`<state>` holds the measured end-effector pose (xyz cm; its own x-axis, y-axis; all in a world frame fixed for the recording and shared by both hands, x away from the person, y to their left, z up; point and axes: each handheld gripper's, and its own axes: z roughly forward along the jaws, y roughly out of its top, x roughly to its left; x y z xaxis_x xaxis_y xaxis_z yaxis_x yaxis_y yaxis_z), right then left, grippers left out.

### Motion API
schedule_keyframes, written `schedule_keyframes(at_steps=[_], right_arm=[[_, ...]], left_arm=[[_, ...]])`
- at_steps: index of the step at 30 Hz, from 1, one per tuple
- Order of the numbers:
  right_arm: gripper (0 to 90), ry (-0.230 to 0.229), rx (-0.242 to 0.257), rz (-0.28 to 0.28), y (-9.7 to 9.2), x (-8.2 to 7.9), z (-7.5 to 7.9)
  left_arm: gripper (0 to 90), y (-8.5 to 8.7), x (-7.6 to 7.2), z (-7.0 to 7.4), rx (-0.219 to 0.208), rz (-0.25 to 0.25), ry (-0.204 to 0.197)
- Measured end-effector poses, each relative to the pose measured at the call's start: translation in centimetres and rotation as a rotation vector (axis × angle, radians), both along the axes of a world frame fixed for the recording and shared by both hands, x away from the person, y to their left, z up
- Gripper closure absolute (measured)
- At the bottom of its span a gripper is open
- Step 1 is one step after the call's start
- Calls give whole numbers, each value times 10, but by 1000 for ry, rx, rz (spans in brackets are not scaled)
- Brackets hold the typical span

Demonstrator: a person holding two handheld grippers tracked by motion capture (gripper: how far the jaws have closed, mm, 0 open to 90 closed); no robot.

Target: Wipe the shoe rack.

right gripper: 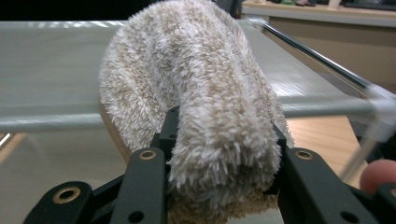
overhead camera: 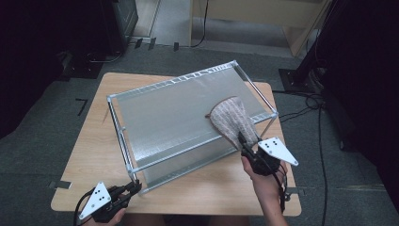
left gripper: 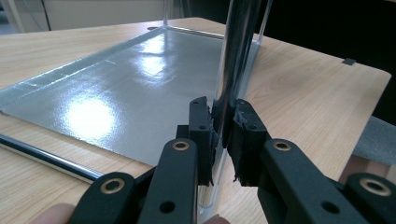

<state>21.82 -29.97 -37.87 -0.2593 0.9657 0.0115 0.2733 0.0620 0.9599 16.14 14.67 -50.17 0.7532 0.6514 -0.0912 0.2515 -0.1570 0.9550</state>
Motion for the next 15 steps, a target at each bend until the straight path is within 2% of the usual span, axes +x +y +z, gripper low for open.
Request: schedule_keyframes(at_steps=[5, 9, 11, 15], right_arm=[[650, 19, -10, -19, -12, -4, -6], [649, 17, 0, -53, -19, -9, -8], [648, 17, 18, -73, -24, -10, -14], [648, 27, -4, -121, -31, -14, -33]], left_arm=[[805, 7, 0, 0, 4, -29, 8], [803, 12, 0, 0, -5, -26, 14], [802, 14, 1, 0, -9, -28, 19], [799, 15, 2, -1, -20, -33, 25]])
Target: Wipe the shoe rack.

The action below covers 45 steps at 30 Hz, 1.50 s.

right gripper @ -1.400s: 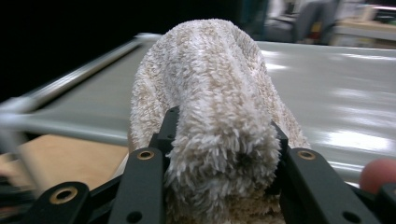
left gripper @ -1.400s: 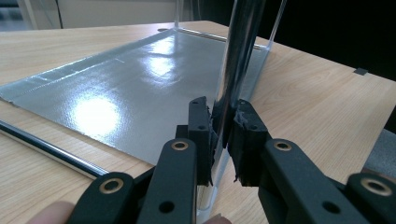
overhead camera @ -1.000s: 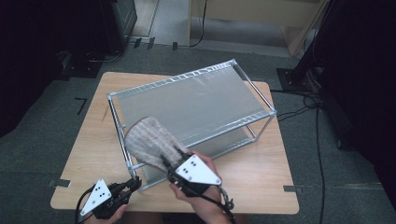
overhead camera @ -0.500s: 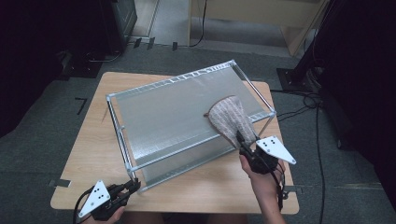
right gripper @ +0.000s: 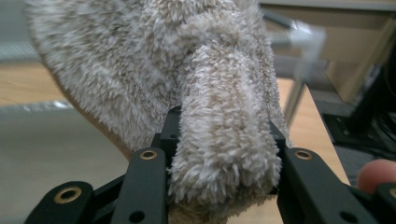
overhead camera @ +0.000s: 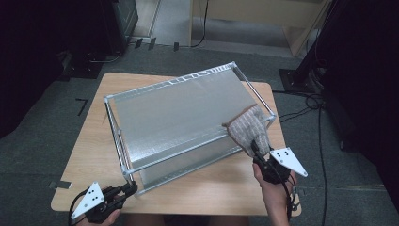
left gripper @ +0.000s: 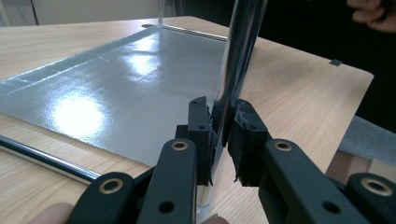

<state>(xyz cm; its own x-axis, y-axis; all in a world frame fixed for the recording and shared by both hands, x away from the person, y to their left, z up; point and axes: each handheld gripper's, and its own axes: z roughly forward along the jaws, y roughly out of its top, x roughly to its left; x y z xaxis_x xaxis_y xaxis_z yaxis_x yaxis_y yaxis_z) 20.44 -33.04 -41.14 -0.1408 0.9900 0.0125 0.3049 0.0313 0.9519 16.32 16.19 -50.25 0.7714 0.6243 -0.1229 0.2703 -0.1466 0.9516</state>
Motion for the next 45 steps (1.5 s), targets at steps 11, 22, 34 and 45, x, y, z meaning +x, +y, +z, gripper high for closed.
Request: schedule_keyframes(at_steps=[11, 22, 34, 45], right_arm=[[645, 216, -15, -40, -8, 6, -76], [627, 125, -27, 18, 10, 32, -68], [662, 293, -94, 30, 15, 78, -105], [661, 285, -90, 25, -2, 46, -106]], left_arm=[[798, 1, 1, -1, -9, -5, 4], [794, 1, 2, -2, -25, -7, 9], [793, 2, 2, -4, -30, -10, 10], [792, -5, 0, -3, -26, -36, 16]])
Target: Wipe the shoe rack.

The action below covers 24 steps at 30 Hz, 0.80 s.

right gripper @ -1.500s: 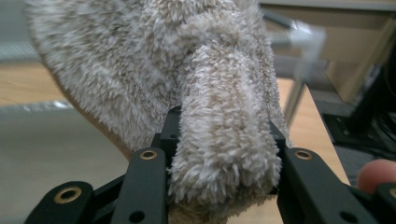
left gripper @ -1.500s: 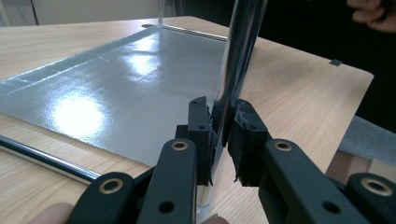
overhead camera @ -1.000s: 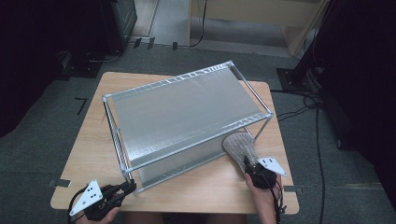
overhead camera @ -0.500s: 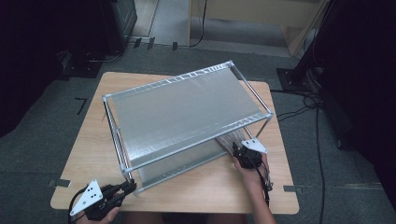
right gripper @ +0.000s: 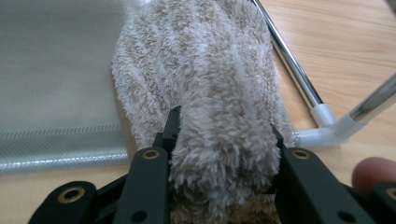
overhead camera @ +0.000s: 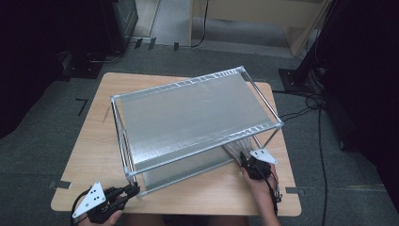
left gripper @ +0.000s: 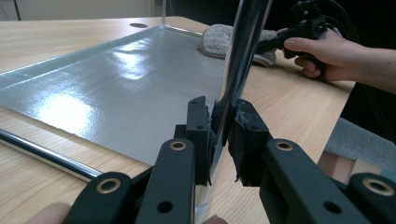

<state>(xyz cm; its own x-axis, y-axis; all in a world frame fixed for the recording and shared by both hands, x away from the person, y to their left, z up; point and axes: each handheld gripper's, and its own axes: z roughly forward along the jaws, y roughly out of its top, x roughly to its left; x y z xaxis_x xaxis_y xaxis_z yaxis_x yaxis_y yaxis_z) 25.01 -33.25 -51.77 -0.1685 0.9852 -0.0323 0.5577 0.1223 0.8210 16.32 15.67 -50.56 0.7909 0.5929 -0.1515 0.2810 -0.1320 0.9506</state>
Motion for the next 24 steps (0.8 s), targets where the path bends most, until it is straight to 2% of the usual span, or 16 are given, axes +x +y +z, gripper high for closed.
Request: schedule_keyframes(at_steps=[3, 6, 7, 10, 11, 13, 15, 17, 19, 21, 22, 24], right_arm=[[637, -9, -10, -16, -5, -14, 2], [630, -50, -1, -38, -12, -24, 6], [629, -66, -7, -30, -16, -25, 10], [629, -133, 34, -77, -27, -27, 20], [629, -147, 31, -94, -29, -27, 21], [629, -178, 7, -125, -32, -28, 19], [630, -231, 12, -145, -33, -34, 22], [630, -289, -1, -131, -31, -40, 33], [630, -371, -18, -120, -30, -47, 51], [629, -434, -15, -129, -31, -53, 69], [629, -443, -5, -142, -32, -56, 75], [629, -413, -4, -157, -36, -54, 77]], left_arm=[[787, -2, 0, 0, -9, 2, 7], [769, -3, 1, 1, -21, 12, 17], [750, -3, 1, 2, -30, 15, 16], [717, -2, 0, 6, -66, 22, 10], [718, -2, 0, 8, -72, 27, 4], [728, -4, -2, 10, -73, 40, -2], [759, -5, -1, 11, -62, 48, -9], [772, -5, -1, 11, -58, 59, -8], [778, -5, 0, 11, -53, 57, -9], [782, -5, 0, 11, -47, 58, -13], [784, -5, 0, 11, -44, 58, -15], [785, -5, 0, 11, -41, 58, -15]])
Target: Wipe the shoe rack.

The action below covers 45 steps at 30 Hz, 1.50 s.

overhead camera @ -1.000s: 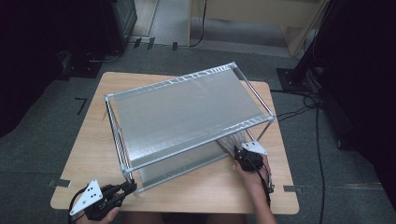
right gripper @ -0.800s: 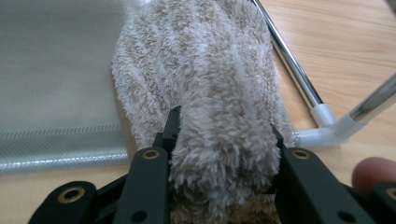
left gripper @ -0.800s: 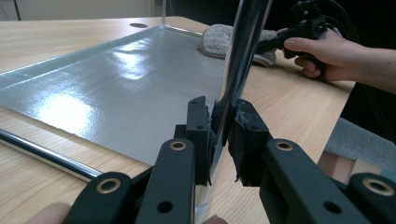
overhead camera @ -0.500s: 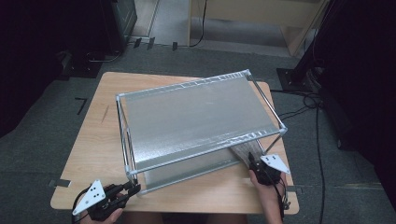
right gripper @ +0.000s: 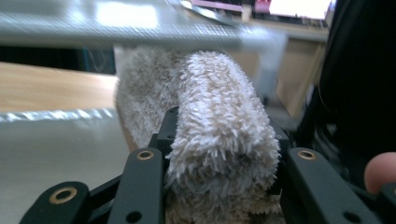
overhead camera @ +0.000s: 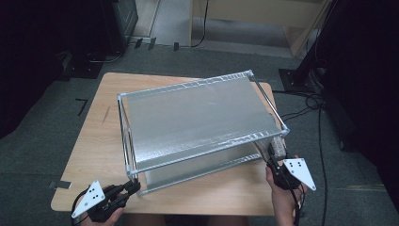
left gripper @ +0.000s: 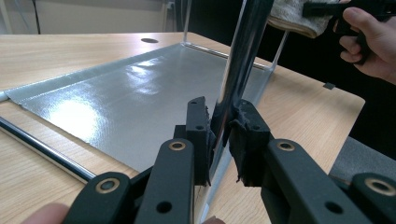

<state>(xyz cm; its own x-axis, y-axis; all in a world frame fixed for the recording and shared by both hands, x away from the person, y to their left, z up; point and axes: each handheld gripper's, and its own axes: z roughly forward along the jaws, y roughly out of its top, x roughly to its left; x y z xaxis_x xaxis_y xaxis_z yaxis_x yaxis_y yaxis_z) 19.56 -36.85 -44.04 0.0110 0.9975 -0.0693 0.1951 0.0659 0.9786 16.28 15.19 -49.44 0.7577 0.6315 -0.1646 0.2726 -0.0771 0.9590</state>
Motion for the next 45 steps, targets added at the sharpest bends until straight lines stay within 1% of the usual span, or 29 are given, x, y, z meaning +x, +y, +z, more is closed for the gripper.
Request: schedule_keyframes(at_steps=[2, 3, 4, 5, 6, 8, 10, 11, 13, 15, 17, 18, 21, 22, 23, 24, 25, 27, 29, 30, 32, 33, 34, 35, 36, 38, 40, 43, 45], right_arm=[[629, 42, 24, -38, -5, 3, -9], [629, 78, 41, -46, -9, 6, -16], [629, 132, 74, -47, -13, 10, -26], [629, 174, 88, -46, -15, 13, -34], [629, 222, 86, -48, -16, 16, -43], [629, 277, 66, -55, -14, 19, -54], [630, 326, 84, -59, -14, 22, -62], [630, 339, 99, -62, -14, 22, -65], [629, 347, 116, -68, -14, 22, -63], [629, 336, 131, -64, -14, 20, -55], [629, 278, 156, -60, -14, 15, -43], [629, 225, 159, -56, -13, 11, -34], [624, 55, 142, -33, -9, -2, -6], [620, 17, 135, -26, -9, -6, 2], [615, -4, 126, -20, -9, -8, 8], [614, 7, 122, -14, -10, -8, 11], [613, 28, 128, -13, -12, -7, 10], [609, 51, 146, -31, -17, -5, -1], [608, 116, 164, -53, -21, 1, -18], [608, 149, 165, -56, -22, 4, -26], [609, 228, 148, -70, -21, 9, -44], [609, 255, 154, -71, -21, 11, -50], [610, 294, 167, -71, -22, 15, -56], [609, 328, 188, -74, -23, 17, -62], [608, 343, 198, -76, -24, 18, -65], [608, 358, 201, -82, -23, 19, -67], [609, 360, 188, -82, -21, 19, -66], [610, 365, 188, -77, -16, 19, -66], [610, 361, 186, -58, -10, 18, -66]], left_arm=[[786, 0, 0, 0, 2, 3, -2], [786, 0, 0, 0, 4, 4, -1], [787, 0, 0, 0, 4, 4, -1], [787, 0, 0, 0, 6, 4, -4], [787, 0, 0, 0, 6, 3, -4], [788, 0, 0, 0, 4, -1, -3], [788, 0, 0, 0, 6, -3, -4], [788, 0, 0, 0, 5, -3, -4], [788, 0, 1, 0, 2, -6, -2], [787, 1, 1, -1, -2, -6, -1], [787, 1, 1, -1, -2, -6, -1], [787, 1, 1, 0, -1, -6, -1], [787, 2, 1, -1, -3, -4, -1], [787, 2, 1, -1, -2, -4, -1], [787, 3, 2, -1, -4, -3, 1], [787, 3, 2, -1, -4, -2, 1], [786, 3, 2, 0, -4, -1, 2], [787, 3, 2, 0, 1, 1, 2], [787, 1, 2, 0, 0, 2, 2], [787, 1, 2, 0, -1, 0, 1], [787, 0, 2, 0, 1, -1, 0], [787, 0, 2, 0, 1, -1, 0], [787, 0, 2, 0, 0, -2, 0], [787, 0, 2, 0, 0, -3, 0], [787, 0, 3, -1, -2, -4, 0], [787, 0, 3, -1, -6, -7, 2], [787, 0, 3, -1, -10, -8, 4], [787, 0, 3, -1, -6, -7, 1], [788, 0, 3, -1, 2, -4, -3]])
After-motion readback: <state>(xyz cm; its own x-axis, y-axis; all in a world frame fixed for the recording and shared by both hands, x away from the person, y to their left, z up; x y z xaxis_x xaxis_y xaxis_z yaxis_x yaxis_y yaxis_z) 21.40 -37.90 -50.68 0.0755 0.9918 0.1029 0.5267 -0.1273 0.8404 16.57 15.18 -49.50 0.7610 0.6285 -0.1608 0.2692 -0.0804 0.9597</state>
